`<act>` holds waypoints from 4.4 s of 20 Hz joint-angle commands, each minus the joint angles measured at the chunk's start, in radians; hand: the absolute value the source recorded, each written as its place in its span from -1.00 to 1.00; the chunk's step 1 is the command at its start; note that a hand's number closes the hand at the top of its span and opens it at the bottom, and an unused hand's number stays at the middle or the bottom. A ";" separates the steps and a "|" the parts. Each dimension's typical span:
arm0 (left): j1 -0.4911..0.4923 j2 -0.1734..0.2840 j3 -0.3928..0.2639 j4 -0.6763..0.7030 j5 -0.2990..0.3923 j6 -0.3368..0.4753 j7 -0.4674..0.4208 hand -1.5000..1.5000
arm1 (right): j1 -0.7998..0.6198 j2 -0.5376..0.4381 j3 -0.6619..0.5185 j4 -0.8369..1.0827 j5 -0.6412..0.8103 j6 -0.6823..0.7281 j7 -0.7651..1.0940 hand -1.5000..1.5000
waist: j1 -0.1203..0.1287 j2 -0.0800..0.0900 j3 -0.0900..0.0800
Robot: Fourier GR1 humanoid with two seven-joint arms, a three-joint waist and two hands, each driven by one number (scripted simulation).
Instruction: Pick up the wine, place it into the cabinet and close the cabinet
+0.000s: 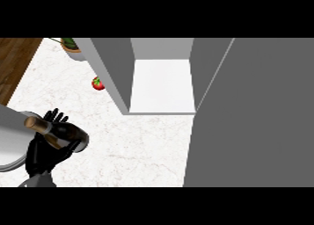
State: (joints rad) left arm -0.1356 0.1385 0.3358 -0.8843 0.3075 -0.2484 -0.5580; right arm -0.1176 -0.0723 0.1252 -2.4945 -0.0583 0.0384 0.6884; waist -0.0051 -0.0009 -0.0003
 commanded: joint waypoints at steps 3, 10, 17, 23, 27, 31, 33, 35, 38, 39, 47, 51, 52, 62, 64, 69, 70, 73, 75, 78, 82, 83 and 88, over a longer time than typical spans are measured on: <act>-0.022 -0.013 -0.044 0.091 -0.018 -0.077 -0.049 1.00 | 0.091 -0.011 -0.039 -0.109 -0.082 0.043 -0.020 -1.00 | -0.003 0.001 0.000; -0.064 0.059 -0.096 0.174 -0.147 -0.066 -0.195 1.00 | 0.045 0.001 -0.042 -0.043 -0.067 0.039 -0.042 -1.00 | -0.002 0.002 0.000; -0.004 0.057 -0.155 0.011 -0.178 -0.053 -0.155 1.00 | 0.076 0.001 -0.017 -0.174 -0.071 0.014 0.071 -1.00 | -0.001 -0.001 0.000; 0.078 0.068 -0.157 -0.194 -0.173 -0.018 -0.150 1.00 | 0.033 0.010 0.000 -0.116 -0.020 0.011 0.046 -1.00 | 0.008 -0.003 0.001; 0.048 0.052 -0.161 -0.257 -0.171 0.009 -0.132 1.00 | 0.035 0.017 -0.007 -0.087 -0.041 0.015 0.029 -1.00 | 0.005 -0.001 0.001; 0.118 -0.009 -0.206 -0.477 -0.090 -0.018 0.027 1.00 | 0.067 -0.016 -0.055 -0.094 -0.103 0.055 0.003 -1.00 | 0.007 -0.003 0.002; 0.127 -0.048 -0.232 -0.574 -0.075 0.024 0.105 1.00 | 0.057 0.002 -0.052 -0.145 -0.096 0.012 0.064 -1.00 | 0.005 -0.005 0.002; 0.169 -0.030 -0.261 -0.693 -0.050 -0.001 0.205 1.00 | -0.026 0.021 -0.011 -0.087 -0.007 -0.023 0.065 -1.00 | 0.013 -0.004 0.001; 0.167 -0.045 -0.282 -0.752 -0.056 0.036 0.264 1.00 | 0.036 -0.004 -0.039 -0.141 -0.082 0.010 0.085 -1.00 | 0.005 -0.002 0.001; 0.173 -0.044 -0.305 -0.846 -0.051 0.056 0.341 1.00 | 0.017 -0.004 -0.046 -0.125 -0.080 0.008 0.080 -1.00 | 0.007 -0.004 0.001; 0.070 -0.102 -0.396 -0.979 -0.086 0.167 0.579 1.00 | 0.100 0.018 -0.065 -0.047 -0.102 0.060 -0.075 -1.00 | 0.002 -0.001 0.001; 0.055 -0.137 -0.528 -1.041 -0.125 0.259 0.606 1.00 | 0.144 0.035 0.030 -0.118 -0.002 0.047 -0.031 -1.00 | 0.000 -0.003 0.001; 0.102 -0.138 -0.600 -1.081 -0.158 0.325 0.591 1.00 | 0.058 -0.003 -0.092 -0.038 -0.107 0.059 -0.030 -1.00 | 0.005 -0.001 0.001; -0.223 -0.138 -0.736 -0.858 -0.132 0.620 0.622 1.00 | 0.130 0.039 0.009 -0.128 -0.040 0.057 -0.014 -1.00 | -0.008 -0.001 0.000; -0.222 -0.138 -0.728 -0.859 -0.157 0.615 0.633 1.00 | 0.051 0.030 -0.014 -0.096 -0.043 0.036 0.023 -1.00 | -0.001 0.000 0.000; -0.336 -0.139 -0.778 -0.758 -0.147 0.767 0.604 1.00 | 0.110 0.005 -0.095 -0.070 -0.123 0.094 -0.063 -1.00 | -0.006 0.001 0.001; -0.406 -0.139 -0.761 -0.779 -0.161 0.796 0.671 1.00 | 0.055 -0.003 -0.094 -0.096 -0.128 0.071 0.014 -1.00 | -0.006 0.000 0.001; -0.338 -0.139 -0.757 -0.802 -0.149 0.744 0.657 1.00 | 0.056 0.005 -0.092 -0.076 -0.102 0.066 -0.001 -1.00 | 0.000 0.000 0.000; -0.454 -0.139 -0.791 -0.683 -0.152 0.856 0.631 1.00 | 0.025 0.009 -0.094 -0.039 -0.104 0.070 -0.026 -1.00 | -0.007 0.001 0.001; -0.422 -0.138 -0.776 -0.700 -0.186 0.827 0.632 1.00 | 0.062 0.029 -0.014 -0.103 -0.041 0.063 0.002 -1.00 | -0.005 0.000 0.000; -0.405 -0.138 -0.792 -0.611 -0.113 0.826 0.517 1.00 | 0.018 -0.001 -0.055 -0.107 -0.088 0.066 0.054 -1.00 | -0.006 0.001 0.000; -0.369 -0.139 -0.780 -0.702 -0.144 0.816 0.595 1.00 | 0.157 -0.002 -0.115 -0.139 -0.142 0.109 -0.027 -1.00 | -0.005 -0.001 0.001; -0.419 -0.139 -0.791 -0.529 -0.006 0.882 0.433 1.00 | 0.017 0.002 -0.089 -0.090 -0.117 0.073 0.027 -1.00 | -0.012 0.002 0.000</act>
State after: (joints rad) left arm -0.5485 0.0005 -0.4436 -1.4950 0.2297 0.5991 -0.0330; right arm -0.0889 -0.0633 0.0536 -2.4858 -0.0839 0.1163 0.6639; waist -0.0124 0.0001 0.0000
